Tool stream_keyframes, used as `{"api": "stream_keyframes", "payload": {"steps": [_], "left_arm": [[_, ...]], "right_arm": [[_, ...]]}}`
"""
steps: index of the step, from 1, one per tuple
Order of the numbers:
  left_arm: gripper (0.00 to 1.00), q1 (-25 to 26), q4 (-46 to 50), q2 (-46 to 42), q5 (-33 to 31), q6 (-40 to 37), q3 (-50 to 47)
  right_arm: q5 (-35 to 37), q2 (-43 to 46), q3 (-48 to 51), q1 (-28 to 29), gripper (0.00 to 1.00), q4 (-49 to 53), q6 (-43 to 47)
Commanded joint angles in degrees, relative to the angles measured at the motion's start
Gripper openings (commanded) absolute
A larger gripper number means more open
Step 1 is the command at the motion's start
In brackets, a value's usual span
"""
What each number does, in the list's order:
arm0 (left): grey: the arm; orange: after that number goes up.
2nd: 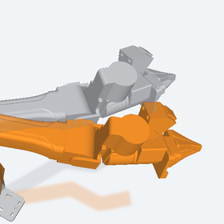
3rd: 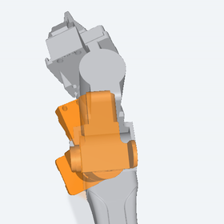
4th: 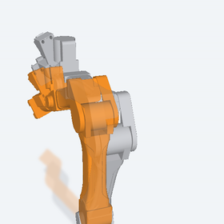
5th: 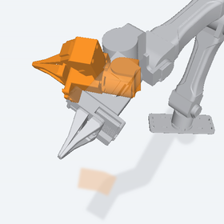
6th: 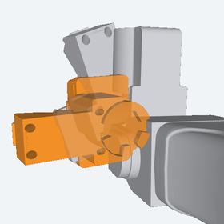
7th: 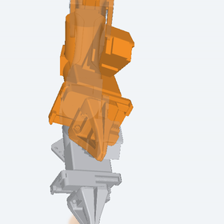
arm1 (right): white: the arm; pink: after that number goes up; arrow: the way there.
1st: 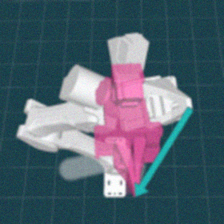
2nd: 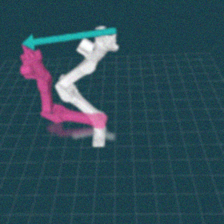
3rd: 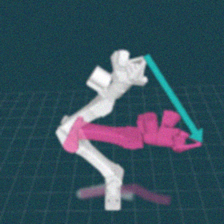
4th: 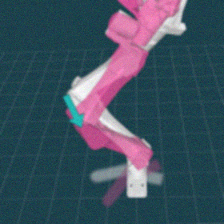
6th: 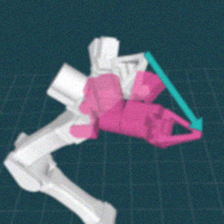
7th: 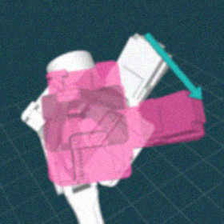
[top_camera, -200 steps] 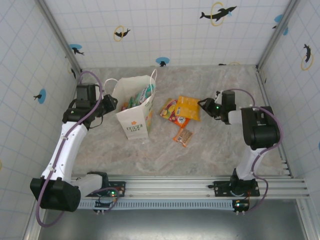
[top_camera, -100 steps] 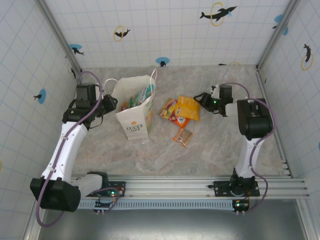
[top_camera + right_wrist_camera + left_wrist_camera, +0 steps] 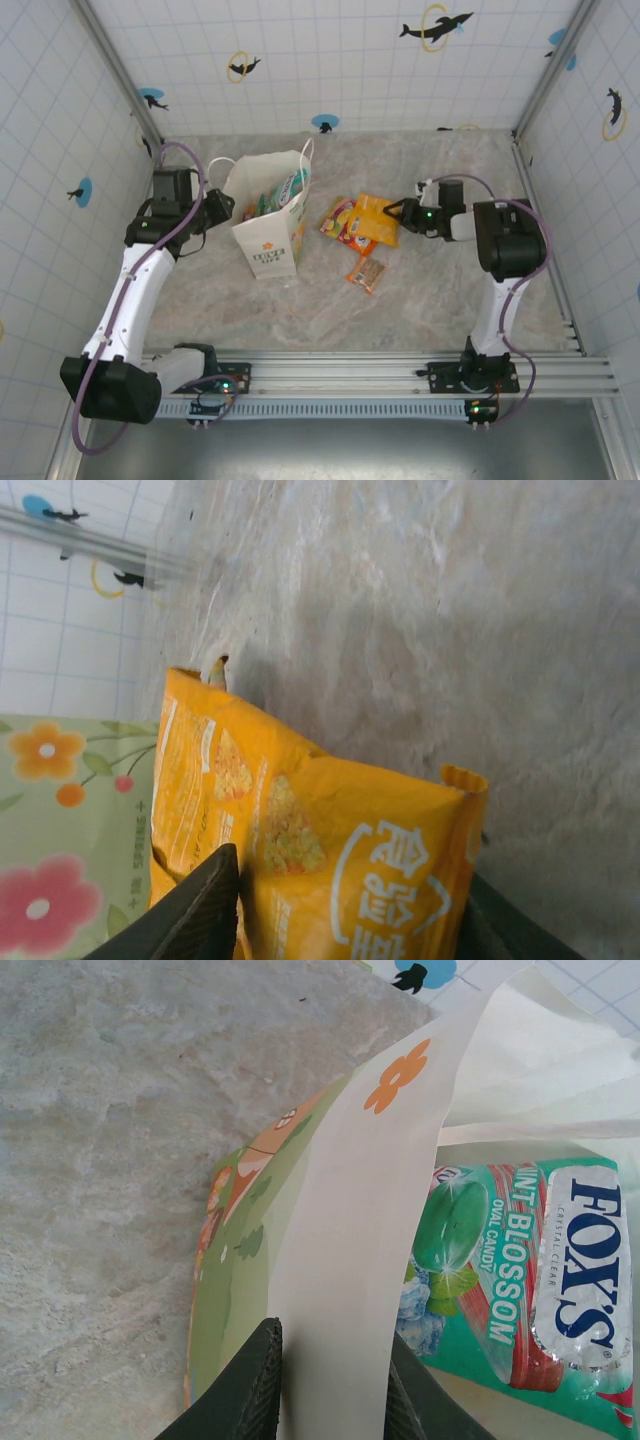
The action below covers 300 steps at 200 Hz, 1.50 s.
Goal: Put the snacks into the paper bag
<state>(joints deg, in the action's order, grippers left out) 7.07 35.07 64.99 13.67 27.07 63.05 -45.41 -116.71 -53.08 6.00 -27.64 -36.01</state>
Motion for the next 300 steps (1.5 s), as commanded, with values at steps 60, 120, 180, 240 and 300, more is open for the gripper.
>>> {"api": "stream_keyframes", "payload": {"steps": [60, 120, 180, 240, 300], "left_arm": [[0.26, -0.16, -0.35, -1.14, 0.40, 0.36, -0.03], [0.26, -0.22, -0.79, -0.58, 0.87, 0.25, 0.32], [0.26, -0.21, -1.21, -0.27, 1.38, 0.17, 0.69], [0.26, -0.19, -1.62, -0.13, 2.24, -0.22, 0.50], [0.26, -0.19, -2.03, -0.39, 2.57, -0.18, 0.52]], "right_arm": [[0.52, 11.49, 9.09, 0.35, 0.16, -9.42, -3.76], [8.30, 25.43, 10.60, 2.32, 0.01, -6.41, -4.63], [38.39, 42.50, 3.30, 13.59, 0.03, 5.39, -4.34], [63.74, 46.33, -6.05, 35.17, 0.03, -1.15, 0.40], [72.80, 36.80, -17.77, 50.13, 0.03, -4.71, 10.55]]}}
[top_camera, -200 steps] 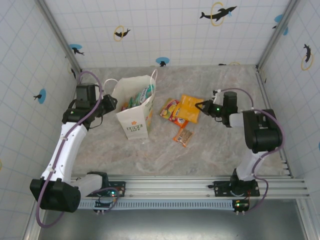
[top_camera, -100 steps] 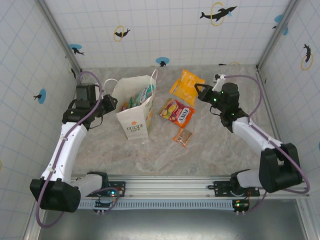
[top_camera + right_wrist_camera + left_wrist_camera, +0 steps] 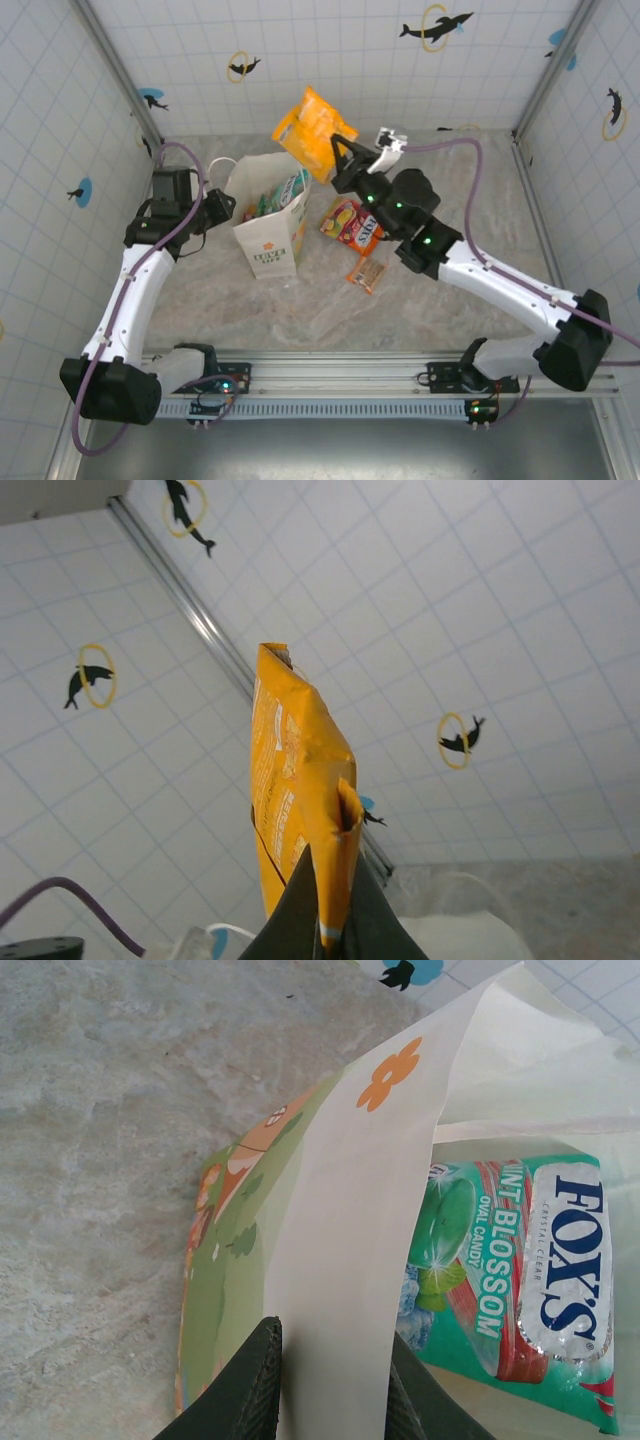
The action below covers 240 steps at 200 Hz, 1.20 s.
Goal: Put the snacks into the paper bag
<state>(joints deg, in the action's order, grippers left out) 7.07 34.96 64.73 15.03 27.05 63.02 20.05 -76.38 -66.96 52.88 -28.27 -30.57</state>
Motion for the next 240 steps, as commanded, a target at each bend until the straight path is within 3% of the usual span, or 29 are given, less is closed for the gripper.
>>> {"api": "stream_keyframes", "payload": {"steps": [1, 53, 124, 139, 158, 172, 240], "left_arm": [[0.26, -0.20, -1.92, -0.08, 1.22, -0.15, 0.49], [0.26, -0.14, -2.18, -0.13, 1.49, -0.16, 0.34], [0.26, -0.18, -2.44, 0.30, 1.59, -0.07, 0.09], [0.26, -0.17, -2.50, 0.23, 1.67, -0.05, 0.17], [0.26, -0.14, -2.22, 0.16, 1.45, -0.01, 0.21], [0.26, -0.19, -2.09, 0.13, 1.11, -0.07, 0.17], [0.26, -0.14, -2.09, 0.24, 0.69, -0.20, -0.08]], "right_arm": [[7.40, -3.79, -3.97, 3.40, 0.03, -4.20, 5.14], [9.54, -13.82, -11.59, 5.65, 0.03, -0.96, 4.83], [11.19, -20.04, -15.14, 5.71, 0.07, 2.88, 5.31], [11.15, -20.99, -15.93, 5.73, 0.14, 3.85, 5.58], [9.96, -22.09, -17.41, 5.68, 0.33, 5.35, 5.53], [8.63, -22.26, -18.15, 5.72, 0.40, 5.93, 5.61], [6.78, -13.64, -13.08, 5.27, 0.44, 10.40, 9.76]]}}
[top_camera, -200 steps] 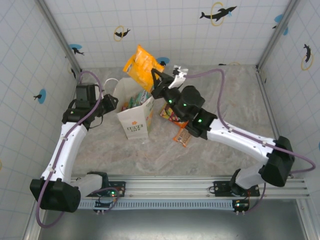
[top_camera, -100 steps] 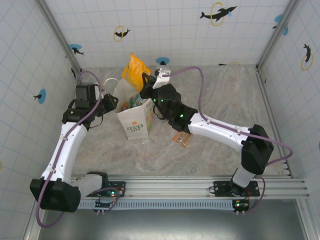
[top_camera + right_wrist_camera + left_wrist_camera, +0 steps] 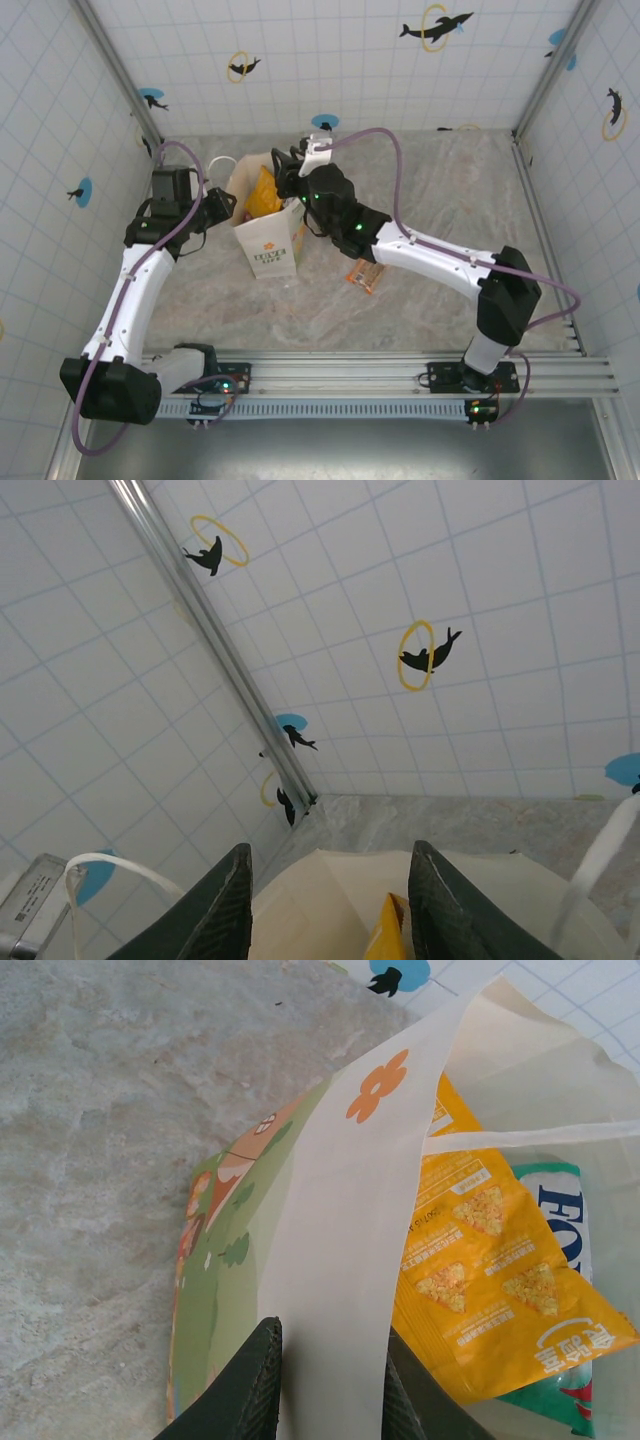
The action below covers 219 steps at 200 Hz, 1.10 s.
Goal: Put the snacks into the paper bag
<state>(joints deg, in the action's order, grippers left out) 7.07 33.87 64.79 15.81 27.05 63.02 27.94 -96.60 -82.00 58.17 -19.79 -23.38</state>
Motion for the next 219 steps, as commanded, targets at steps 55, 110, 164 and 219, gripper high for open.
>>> {"api": "stream_keyframes", "payload": {"steps": [55, 110, 164, 219], "left_arm": [[0.26, -0.21, -0.58, 0.15, -0.78, -0.58, -0.15], [0.26, -0.17, -0.91, 0.06, -0.35, -0.30, -0.42], [0.26, -0.16, -1.38, 0.16, -0.10, 0.01, -0.85], [0.26, -0.21, -1.56, -0.01, 0.26, 0.03, -1.40]], "right_arm": [[-12.18, 19.03, 15.56, -5.22, 0.46, 14.87, 0.40], [-19.24, 28.41, 34.62, -12.69, 0.48, 25.64, -5.13], [-29.95, 27.42, 44.44, -18.52, 0.50, 34.81, -20.51], [-38.66, 26.08, 55.99, -25.15, 0.50, 18.91, -29.24]]}}
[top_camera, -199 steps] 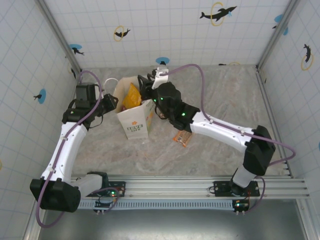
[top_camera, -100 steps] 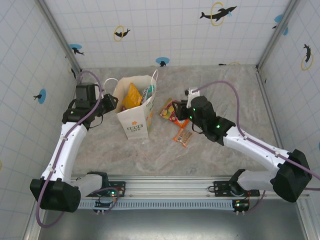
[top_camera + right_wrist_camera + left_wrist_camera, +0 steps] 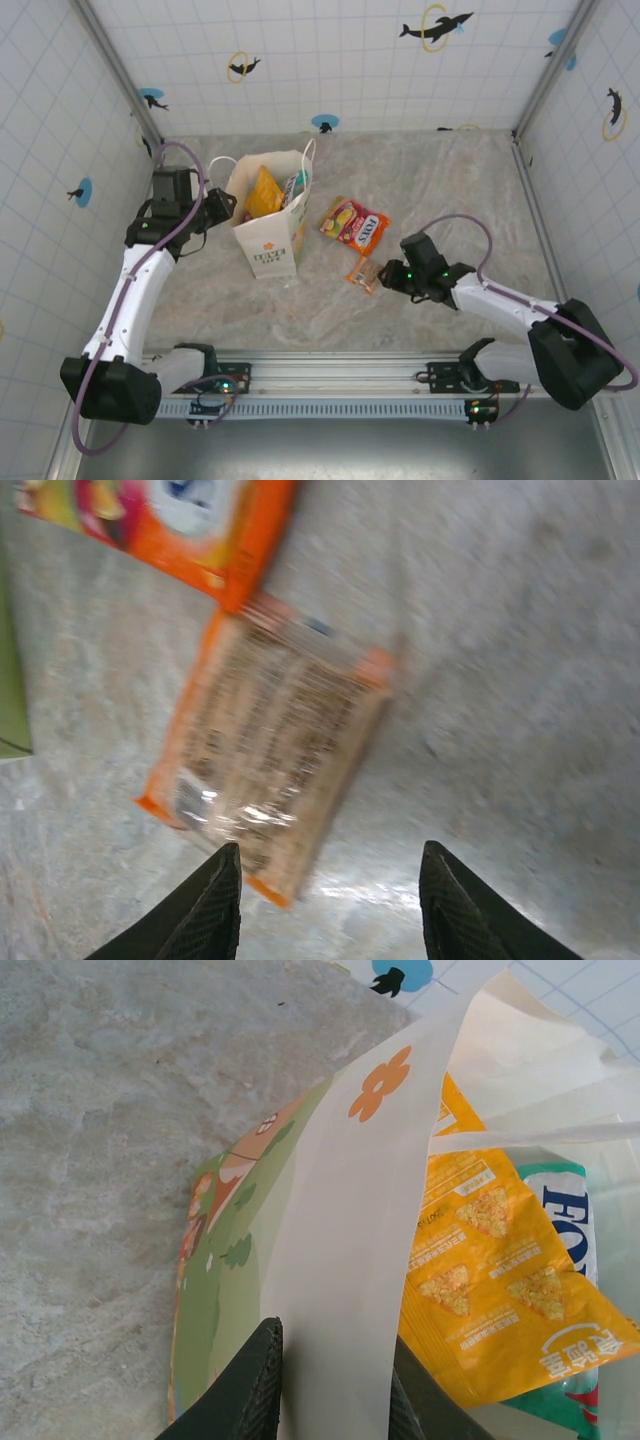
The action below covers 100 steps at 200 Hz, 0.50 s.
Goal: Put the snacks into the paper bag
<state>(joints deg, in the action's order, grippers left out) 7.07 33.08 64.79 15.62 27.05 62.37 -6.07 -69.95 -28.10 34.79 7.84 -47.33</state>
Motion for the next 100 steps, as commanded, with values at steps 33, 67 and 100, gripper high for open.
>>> {"api": "stream_keyframes", "payload": {"steps": [33, 67, 100], "left_arm": [[0.26, -0.19, -0.71, -0.06, 0.51, -0.04, -0.67], [0.26, -0.18, -0.77, 0.06, 0.42, 0.11, -0.57], [0.26, -0.18, -0.68, 0.37, 0.36, 0.09, -0.27]], "right_arm": [[-7.34, -4.91, 3.74, -3.49, 0.50, -14.34, -5.31], [-6.95, -8.51, 4.66, -4.18, 0.45, -19.82, -6.03], [-7.18, -12.30, 4.02, -4.11, 0.42, -22.91, -6.37]]}}
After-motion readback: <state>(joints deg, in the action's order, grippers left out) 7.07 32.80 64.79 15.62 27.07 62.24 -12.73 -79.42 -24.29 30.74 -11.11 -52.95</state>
